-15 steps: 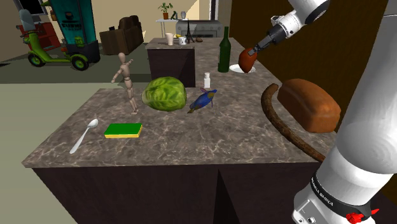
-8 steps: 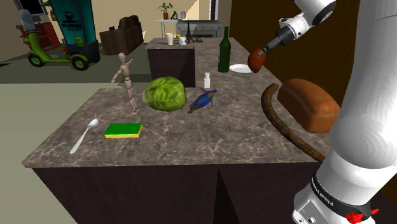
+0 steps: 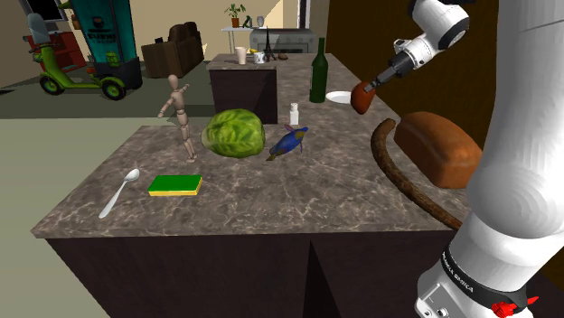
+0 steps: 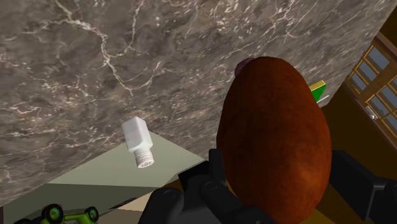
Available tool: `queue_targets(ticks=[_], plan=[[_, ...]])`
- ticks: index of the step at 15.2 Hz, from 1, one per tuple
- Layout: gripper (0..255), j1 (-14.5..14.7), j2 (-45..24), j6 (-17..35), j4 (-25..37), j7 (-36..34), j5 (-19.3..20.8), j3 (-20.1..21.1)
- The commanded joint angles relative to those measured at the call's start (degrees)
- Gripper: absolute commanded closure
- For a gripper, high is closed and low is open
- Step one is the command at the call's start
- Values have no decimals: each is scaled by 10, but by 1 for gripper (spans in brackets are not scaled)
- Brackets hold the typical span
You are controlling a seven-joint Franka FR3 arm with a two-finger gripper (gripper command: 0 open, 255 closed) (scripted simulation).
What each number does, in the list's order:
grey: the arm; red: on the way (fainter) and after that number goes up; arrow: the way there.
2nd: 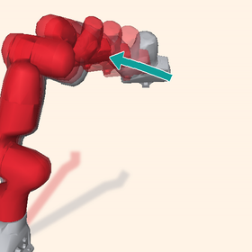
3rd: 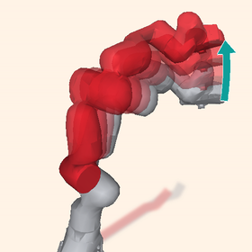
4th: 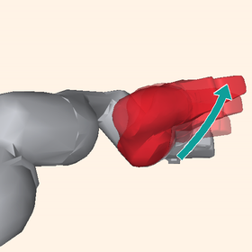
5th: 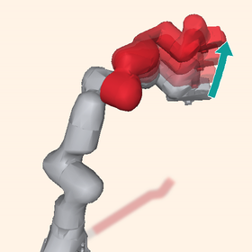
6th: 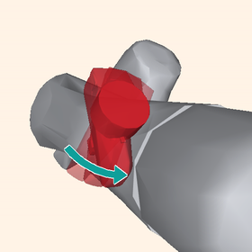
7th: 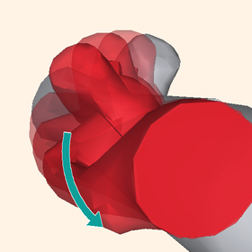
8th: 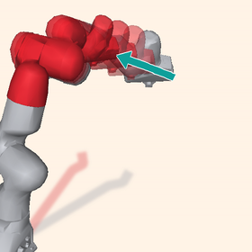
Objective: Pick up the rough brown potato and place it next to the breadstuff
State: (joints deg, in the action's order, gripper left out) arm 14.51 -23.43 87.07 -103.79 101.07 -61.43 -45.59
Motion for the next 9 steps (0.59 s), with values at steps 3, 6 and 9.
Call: queue_targets(ticks=[3,6,9], plan=[[255,-4,-17,10,-9,19,-10,6],[255,-7,-30,17,-14,34,-19,11],[255,-11,-45,23,-18,48,-27,16]])
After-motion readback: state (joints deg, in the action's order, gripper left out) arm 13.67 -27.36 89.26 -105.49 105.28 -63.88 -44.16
